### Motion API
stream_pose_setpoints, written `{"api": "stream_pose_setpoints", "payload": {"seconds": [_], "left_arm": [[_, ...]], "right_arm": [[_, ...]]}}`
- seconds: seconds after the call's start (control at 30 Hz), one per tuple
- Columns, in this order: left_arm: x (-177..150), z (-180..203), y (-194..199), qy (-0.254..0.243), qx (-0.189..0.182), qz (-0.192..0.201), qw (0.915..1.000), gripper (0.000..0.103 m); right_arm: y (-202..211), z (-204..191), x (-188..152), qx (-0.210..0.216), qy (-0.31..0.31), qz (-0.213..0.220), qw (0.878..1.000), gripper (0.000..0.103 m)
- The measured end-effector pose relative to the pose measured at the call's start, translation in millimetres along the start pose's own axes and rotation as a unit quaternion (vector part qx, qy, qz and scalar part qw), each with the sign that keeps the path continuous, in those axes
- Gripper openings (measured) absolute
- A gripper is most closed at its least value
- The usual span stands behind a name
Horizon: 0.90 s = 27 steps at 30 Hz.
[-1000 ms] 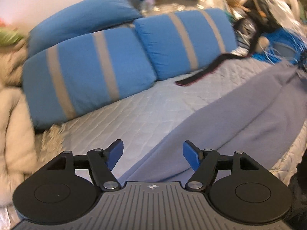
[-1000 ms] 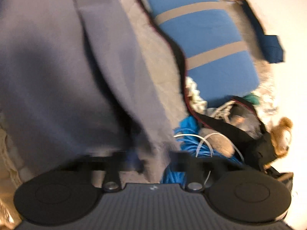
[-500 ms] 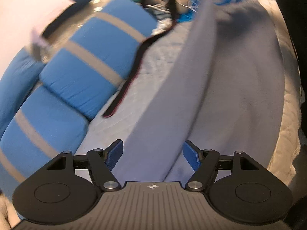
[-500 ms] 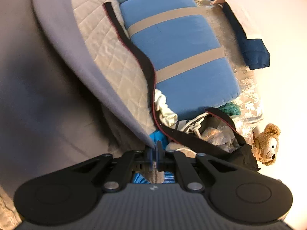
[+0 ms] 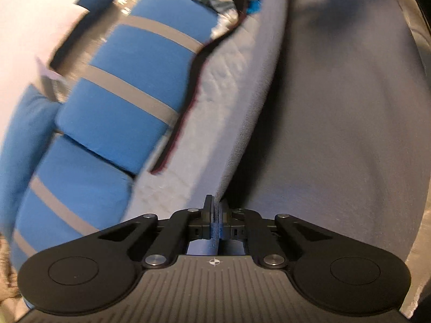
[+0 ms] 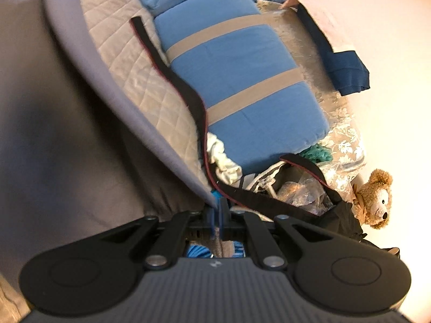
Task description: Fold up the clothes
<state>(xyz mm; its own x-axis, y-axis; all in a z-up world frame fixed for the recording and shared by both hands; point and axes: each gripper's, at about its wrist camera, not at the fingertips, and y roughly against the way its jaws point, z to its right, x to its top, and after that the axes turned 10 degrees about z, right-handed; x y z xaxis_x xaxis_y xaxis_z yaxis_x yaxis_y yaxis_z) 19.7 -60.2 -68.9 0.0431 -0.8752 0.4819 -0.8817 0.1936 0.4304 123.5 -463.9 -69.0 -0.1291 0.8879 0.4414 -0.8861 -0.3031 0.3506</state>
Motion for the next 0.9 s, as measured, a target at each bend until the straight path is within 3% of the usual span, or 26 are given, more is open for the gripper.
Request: {"api": "stream_pose_setpoints", "payload": {"seconds": [0.23,0.6,0.9], "left_arm": [[7.6,11.1,39.5,-0.054,0.007,0.018,0.9984,0.003],[22.7,37.7,71.4,-0.069,-0.057,-0.025,0.9957,0.003],[16.8,65.2,85.2,-0.073,-0.095,-0.047,0.9917,0.003]], "right_arm": [[17.9,-45.2,-32.5,0.027,0.013,-0.009,1.0,0.001],[63.4,-99.7,-55.3,0.072,0.121,0.013,0.99,0.001],[81.8,-119.8,-66.7,0.102,0.148,0.013,0.984,0.001]]}}
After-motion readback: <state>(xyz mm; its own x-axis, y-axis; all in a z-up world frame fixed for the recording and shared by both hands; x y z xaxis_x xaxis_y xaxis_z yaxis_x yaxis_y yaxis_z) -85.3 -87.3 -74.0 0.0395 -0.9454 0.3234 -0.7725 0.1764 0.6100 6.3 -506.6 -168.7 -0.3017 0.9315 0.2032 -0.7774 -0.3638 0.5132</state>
